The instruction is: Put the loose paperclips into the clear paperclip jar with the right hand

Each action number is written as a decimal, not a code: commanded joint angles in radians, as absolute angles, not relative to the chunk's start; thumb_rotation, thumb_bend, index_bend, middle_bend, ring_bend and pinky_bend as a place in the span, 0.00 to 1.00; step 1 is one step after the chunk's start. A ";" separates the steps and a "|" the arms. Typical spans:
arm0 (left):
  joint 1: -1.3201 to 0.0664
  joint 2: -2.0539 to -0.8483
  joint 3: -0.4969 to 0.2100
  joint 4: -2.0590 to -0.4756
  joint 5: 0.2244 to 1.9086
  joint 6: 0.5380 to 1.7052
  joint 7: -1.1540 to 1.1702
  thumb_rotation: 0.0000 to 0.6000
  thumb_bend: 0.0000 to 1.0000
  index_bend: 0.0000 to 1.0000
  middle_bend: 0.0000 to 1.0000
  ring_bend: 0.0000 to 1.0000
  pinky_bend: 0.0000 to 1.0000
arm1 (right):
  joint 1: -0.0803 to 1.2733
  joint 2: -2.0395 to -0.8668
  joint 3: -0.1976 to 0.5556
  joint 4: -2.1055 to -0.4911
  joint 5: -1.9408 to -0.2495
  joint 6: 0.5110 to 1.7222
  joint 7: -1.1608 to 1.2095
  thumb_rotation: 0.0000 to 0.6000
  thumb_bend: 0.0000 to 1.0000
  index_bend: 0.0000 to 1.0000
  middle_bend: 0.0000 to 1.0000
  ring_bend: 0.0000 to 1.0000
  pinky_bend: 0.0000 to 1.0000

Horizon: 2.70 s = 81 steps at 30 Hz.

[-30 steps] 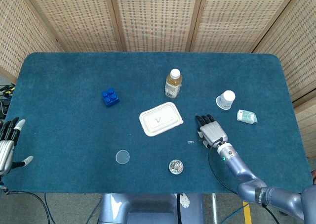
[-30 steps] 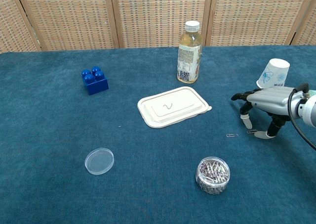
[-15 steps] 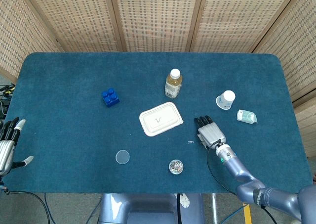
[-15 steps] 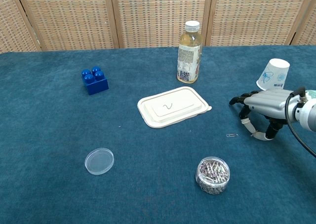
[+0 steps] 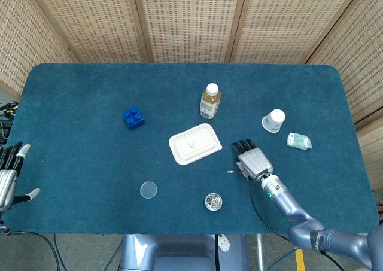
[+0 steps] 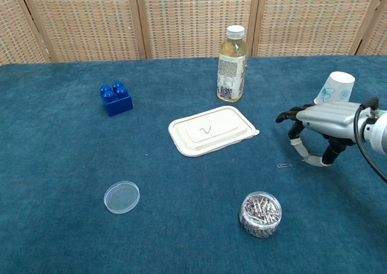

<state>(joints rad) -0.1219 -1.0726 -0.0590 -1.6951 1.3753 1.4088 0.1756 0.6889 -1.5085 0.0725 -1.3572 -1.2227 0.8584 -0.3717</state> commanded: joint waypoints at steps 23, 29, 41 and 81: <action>-0.125 -1.074 -0.057 -1.693 1.374 1.403 0.177 1.00 0.00 0.00 0.00 0.00 0.00 | 0.743 -1.402 0.015 -1.729 -1.370 0.833 -0.478 1.00 0.44 0.63 0.08 0.00 0.06; -0.125 -1.073 -0.057 -1.692 1.374 1.403 0.173 1.00 0.00 0.00 0.00 0.00 0.00 | 0.751 -1.437 0.006 -1.729 -1.347 0.825 -0.525 1.00 0.44 0.64 0.08 0.00 0.06; -0.125 -1.073 -0.056 -1.691 1.374 1.403 0.173 1.00 0.00 0.00 0.00 0.00 0.00 | 0.758 -1.457 -0.006 -1.716 -1.310 0.823 -0.565 1.00 0.44 0.64 0.08 0.00 0.06; -0.125 -1.070 -0.058 -1.693 1.373 1.405 0.167 1.00 0.00 0.00 0.00 0.00 0.00 | 0.771 -1.428 0.089 -1.682 -1.235 0.890 -0.495 1.00 0.30 0.51 0.08 0.00 0.08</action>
<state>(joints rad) -0.1252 -1.0701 -0.0578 -1.6926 1.3732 1.4045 0.1668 0.7634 -1.4251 0.0720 -1.7094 -1.2631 0.8929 -0.5063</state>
